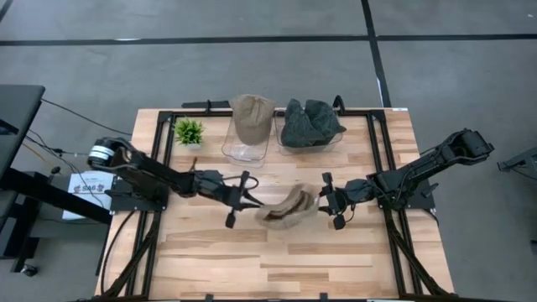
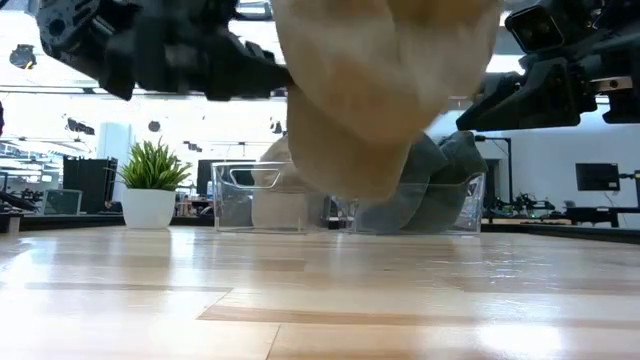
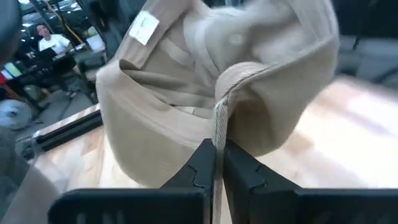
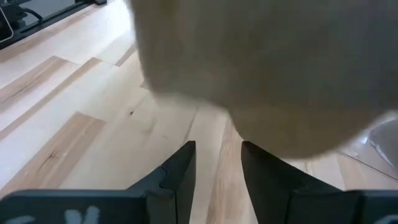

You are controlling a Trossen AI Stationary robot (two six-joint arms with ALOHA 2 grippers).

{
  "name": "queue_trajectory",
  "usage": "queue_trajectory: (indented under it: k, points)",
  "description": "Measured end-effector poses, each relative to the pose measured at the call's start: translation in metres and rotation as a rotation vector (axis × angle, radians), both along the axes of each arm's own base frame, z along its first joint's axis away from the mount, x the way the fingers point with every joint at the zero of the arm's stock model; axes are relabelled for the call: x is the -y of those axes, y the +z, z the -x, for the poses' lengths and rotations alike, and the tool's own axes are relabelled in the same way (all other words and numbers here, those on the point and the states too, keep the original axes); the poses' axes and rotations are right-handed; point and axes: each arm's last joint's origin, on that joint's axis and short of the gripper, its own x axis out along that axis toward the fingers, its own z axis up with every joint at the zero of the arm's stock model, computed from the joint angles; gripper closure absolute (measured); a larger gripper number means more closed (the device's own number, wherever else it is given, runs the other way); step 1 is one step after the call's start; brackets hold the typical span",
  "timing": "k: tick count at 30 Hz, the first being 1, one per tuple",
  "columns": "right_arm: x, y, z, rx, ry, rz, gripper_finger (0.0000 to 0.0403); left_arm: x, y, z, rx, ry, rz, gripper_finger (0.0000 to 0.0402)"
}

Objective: Pick & Place hat
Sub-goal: Put the light brown cap into the left transparent bin

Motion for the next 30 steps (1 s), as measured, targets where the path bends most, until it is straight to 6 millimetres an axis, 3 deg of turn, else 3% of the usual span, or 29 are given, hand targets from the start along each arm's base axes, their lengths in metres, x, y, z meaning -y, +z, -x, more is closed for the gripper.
queue_trajectory:
  k: [6,12,14,16,19,23,30]
  points:
    - [0.000,0.000,0.000,-0.002,-0.006,-0.016,0.0285,0.001,0.023,0.023,0.001,-0.085,0.234,0.0388]
    - [-0.001,0.003,-0.001,-0.009,-0.143,-0.319,0.0285,0.007,0.045,0.052,-0.003,-0.249,0.521,0.0388]
    - [0.000,0.004,-0.002,-0.009,-0.173,-0.380,0.0285,0.013,0.052,0.061,0.045,-0.310,0.493,0.0388]
    - [0.001,0.005,-0.003,0.004,-0.182,-0.404,0.0285,0.007,0.053,0.067,0.091,-0.187,0.435,0.0389]
    - [0.000,0.010,-0.004,0.051,-0.173,-0.427,0.0285,-0.014,0.051,0.070,0.140,0.125,0.504,0.0388]
    - [-0.001,0.018,-0.007,0.123,-0.175,-0.517,0.0285,-0.011,0.058,0.076,0.166,0.010,0.568,0.0386]
    - [-0.002,0.028,-0.009,0.214,-0.156,-0.572,0.0285,-0.009,0.059,0.078,0.178,-0.001,0.551,0.0385]
